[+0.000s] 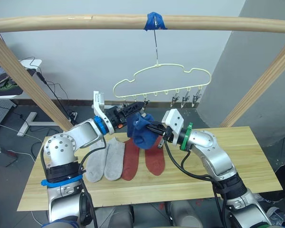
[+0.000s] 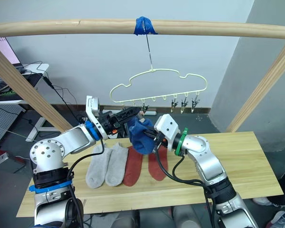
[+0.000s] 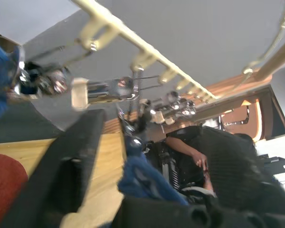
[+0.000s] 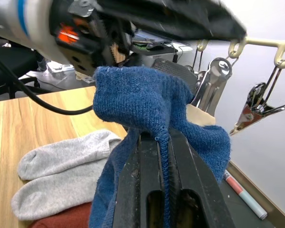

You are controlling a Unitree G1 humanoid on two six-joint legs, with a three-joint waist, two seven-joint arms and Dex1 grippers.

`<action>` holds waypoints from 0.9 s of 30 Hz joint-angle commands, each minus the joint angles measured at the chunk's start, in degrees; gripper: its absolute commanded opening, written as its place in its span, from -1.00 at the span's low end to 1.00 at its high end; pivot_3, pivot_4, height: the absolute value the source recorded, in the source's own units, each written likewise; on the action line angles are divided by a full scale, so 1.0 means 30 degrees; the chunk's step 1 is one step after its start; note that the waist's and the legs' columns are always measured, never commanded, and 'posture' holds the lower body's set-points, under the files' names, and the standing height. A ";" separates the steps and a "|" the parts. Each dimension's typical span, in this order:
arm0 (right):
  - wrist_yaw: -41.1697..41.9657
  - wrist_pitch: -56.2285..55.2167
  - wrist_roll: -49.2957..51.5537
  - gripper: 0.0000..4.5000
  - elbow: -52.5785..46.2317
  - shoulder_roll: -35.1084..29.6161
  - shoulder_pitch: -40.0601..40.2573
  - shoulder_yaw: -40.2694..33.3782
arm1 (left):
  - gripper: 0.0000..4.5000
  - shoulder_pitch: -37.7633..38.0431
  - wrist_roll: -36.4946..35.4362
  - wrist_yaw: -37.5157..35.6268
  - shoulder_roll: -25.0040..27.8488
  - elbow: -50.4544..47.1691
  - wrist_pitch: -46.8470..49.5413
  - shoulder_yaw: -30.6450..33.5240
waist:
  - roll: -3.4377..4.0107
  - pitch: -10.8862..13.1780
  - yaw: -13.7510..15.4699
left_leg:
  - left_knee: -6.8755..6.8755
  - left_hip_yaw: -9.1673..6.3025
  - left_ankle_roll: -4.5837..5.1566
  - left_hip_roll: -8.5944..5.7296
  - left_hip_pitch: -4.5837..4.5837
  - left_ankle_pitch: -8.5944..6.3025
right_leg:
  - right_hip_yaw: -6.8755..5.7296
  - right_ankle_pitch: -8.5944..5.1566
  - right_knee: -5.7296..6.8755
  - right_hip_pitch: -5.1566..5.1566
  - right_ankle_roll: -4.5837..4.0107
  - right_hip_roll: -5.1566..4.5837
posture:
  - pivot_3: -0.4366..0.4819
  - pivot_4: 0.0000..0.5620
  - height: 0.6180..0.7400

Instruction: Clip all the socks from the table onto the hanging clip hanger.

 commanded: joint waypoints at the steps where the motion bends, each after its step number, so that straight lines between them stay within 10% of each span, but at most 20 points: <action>1: -0.0073 -0.0253 0.0173 -1.00 -0.0203 0.0184 -0.0472 -0.0151 | 0.99 0.0322 -0.0712 -0.0312 0.0881 -0.1294 0.0193 0.0084 | 0.0001 0.0000 0.0002 | 0.0001 0.0003 0.0000 0.0000 0.0000 0.0000 | 0.0002 0.0000 0.0000 0.0000 0.0000 0.0000 | -0.34 -0.40 1.00; 7: 0.0402 0.0090 0.0288 -0.68 0.0300 0.0092 -0.0445 0.0011 | 1.00 0.1357 0.2027 -0.2077 0.3029 -0.3446 -0.1716 -0.1571 | -0.0011 0.0019 0.0032 | -0.0009 0.0001 -0.0001 0.0001 0.0000 -0.0001 | 0.0000 -0.0001 0.0000 -0.0001 -0.0002 -0.0001 | -0.30 -0.38 1.00; 17: 0.1007 0.0402 0.0553 0.86 -0.0748 -0.1834 0.1136 -0.0823 | 1.00 0.3376 0.3598 -0.2991 0.2839 -0.4734 -0.3526 -0.2987 | -0.0001 0.0089 0.0361 | -0.0053 0.0015 -0.0002 -0.0002 0.0001 -0.0002 | 0.0004 -0.0004 -0.0032 -0.0008 -0.0010 -0.0013 | -0.31 -0.37 1.00; 27: 0.0647 0.4793 0.4691 0.99 -0.5985 -0.4095 0.2737 -0.4857 | 1.00 0.5325 1.1894 -0.5056 0.2442 -0.5661 -1.1809 -0.7335 | -0.0001 0.0238 0.0576 | -0.0067 0.0034 -0.0002 -0.0002 -0.0002 -0.0001 | 0.0013 -0.0018 -0.0036 -0.0019 -0.0036 -0.0023 | -0.34 -0.34 1.00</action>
